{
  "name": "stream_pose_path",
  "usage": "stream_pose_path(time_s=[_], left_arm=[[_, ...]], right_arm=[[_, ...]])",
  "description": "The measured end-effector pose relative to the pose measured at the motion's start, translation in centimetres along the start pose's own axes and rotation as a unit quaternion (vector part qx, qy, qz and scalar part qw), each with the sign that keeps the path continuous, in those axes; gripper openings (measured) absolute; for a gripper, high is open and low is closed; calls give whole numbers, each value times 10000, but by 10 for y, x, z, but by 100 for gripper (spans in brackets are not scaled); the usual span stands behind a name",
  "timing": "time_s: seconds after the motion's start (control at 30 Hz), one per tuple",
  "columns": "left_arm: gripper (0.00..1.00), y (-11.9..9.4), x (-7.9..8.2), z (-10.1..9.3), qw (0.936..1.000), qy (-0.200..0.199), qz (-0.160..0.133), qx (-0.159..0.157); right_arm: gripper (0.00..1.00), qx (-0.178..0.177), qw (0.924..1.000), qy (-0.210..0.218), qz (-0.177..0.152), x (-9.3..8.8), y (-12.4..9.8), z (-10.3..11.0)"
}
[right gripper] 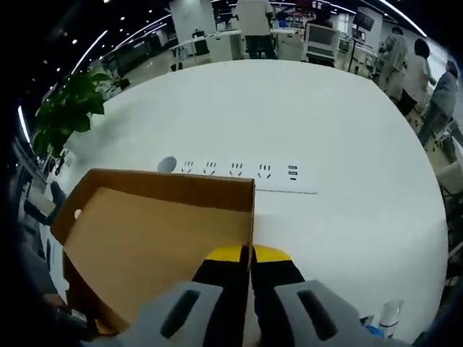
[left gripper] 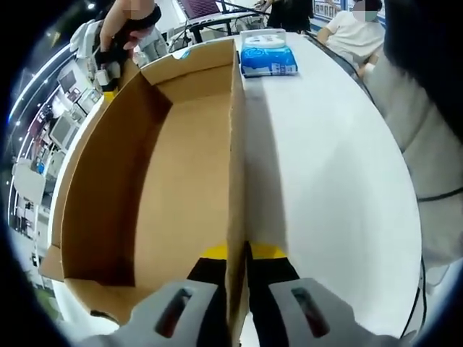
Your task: Operate the shoe box by opening the lid, removing the specified soft item, and placing it in the target area until the item is outside and the box remains undamaged.
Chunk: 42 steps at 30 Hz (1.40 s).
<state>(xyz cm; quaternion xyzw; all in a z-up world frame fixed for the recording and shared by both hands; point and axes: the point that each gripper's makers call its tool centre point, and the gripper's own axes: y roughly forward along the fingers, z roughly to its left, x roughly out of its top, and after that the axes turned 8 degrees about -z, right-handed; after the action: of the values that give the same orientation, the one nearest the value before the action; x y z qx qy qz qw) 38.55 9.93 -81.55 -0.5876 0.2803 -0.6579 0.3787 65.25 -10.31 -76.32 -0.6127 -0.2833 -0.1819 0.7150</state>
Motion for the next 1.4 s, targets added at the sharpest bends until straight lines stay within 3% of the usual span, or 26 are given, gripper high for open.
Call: stream_pose_path(time_s=[0.6, 1.4], left_arm=[[2, 1, 0, 1, 10000, -47, -2, -57], [1, 2, 0, 1, 10000, -50, 17, -62]], right_arm=[[0, 2, 9991, -278, -308, 17, -11, 0], [0, -111, 9945, -348, -979, 24, -60, 0]])
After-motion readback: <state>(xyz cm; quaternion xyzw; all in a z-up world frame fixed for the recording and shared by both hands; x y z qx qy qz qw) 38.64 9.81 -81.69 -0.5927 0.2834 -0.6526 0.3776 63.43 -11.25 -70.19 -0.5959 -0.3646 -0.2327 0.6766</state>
